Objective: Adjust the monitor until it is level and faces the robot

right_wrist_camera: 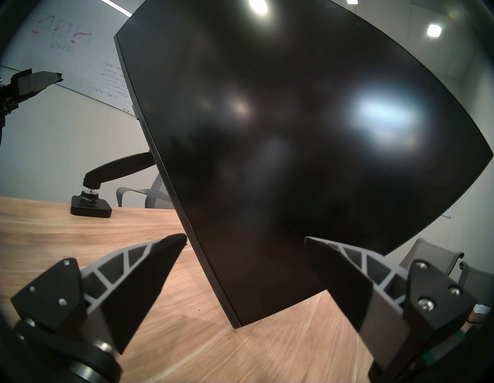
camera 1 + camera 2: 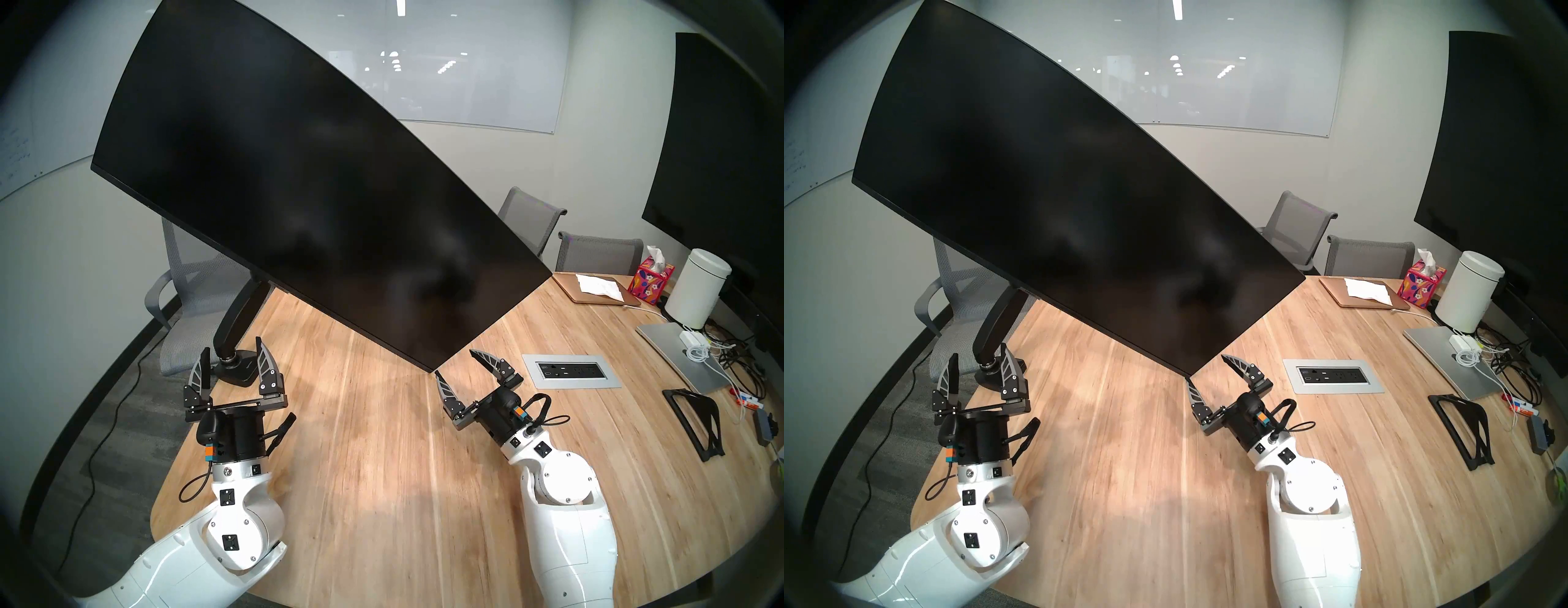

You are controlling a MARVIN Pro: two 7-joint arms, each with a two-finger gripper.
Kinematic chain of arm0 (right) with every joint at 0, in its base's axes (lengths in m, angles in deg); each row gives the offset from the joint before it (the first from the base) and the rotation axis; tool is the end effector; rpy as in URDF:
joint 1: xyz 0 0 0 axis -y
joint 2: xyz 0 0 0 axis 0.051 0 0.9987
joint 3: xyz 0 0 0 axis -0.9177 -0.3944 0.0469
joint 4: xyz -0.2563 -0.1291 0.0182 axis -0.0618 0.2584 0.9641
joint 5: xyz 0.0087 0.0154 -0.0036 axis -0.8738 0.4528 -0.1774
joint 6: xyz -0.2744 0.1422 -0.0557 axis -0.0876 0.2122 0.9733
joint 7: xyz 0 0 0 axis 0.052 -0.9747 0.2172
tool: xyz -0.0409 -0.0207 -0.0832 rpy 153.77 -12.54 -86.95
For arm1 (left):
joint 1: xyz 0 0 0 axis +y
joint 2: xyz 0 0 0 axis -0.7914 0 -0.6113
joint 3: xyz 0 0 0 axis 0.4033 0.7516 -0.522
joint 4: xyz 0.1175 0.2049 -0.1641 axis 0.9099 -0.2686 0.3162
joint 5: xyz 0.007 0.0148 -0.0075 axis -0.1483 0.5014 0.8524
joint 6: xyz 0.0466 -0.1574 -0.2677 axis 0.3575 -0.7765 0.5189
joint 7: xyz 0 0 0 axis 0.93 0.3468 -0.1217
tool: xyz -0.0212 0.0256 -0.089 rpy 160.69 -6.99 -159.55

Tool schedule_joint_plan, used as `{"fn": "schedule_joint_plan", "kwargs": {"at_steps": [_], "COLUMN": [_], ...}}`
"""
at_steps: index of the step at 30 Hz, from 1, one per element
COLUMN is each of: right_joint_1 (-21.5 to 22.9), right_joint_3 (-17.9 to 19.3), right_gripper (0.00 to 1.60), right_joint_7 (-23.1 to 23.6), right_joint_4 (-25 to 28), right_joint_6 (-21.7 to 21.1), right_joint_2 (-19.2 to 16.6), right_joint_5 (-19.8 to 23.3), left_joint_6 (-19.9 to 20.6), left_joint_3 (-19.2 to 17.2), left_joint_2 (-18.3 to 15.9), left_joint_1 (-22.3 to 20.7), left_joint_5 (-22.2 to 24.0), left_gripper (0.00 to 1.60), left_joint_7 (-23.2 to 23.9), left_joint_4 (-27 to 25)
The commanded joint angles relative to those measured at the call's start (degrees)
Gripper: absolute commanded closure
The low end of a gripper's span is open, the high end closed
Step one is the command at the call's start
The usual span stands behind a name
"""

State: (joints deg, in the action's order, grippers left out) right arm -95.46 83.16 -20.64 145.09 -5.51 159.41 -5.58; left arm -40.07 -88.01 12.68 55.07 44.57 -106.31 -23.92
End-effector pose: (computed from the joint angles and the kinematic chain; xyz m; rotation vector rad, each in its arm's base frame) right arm 0.3604 0.0093 -0.3173 -1.6973 -0.8258 -2.2693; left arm 0.2778 0.0301 -0.2797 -1.4147 -0.2728 -2.6971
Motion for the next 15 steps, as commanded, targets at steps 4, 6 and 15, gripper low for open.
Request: {"fn": "schedule_joint_plan", "kwargs": {"at_steps": [4, 6, 15], "right_joint_1": [0.28, 0.28, 0.28], "right_joint_3": [0.03, 0.03, 0.03], "right_gripper": [0.0, 0.0, 0.0], "right_joint_7": [-0.01, -0.01, 0.0], "right_joint_4": [0.92, 0.92, 0.93], "right_joint_6": [0.06, 0.05, 0.05], "right_joint_2": [0.03, 0.03, 0.04], "right_joint_5": [0.21, 0.21, 0.21], "left_joint_6": [-2.28, -2.45, -3.35], "left_joint_3": [-0.23, -0.24, -0.08], "left_joint_2": [-2.38, -2.69, -3.97], "left_joint_1": [3.38, 3.99, 4.51], "left_joint_5": [-2.92, -2.58, -2.81], "left_gripper": [0.0, 0.0, 0.0], "left_joint_7": [0.46, 0.42, 1.6], "left_joint_4": [-1.42, -1.7, -1.06]}}
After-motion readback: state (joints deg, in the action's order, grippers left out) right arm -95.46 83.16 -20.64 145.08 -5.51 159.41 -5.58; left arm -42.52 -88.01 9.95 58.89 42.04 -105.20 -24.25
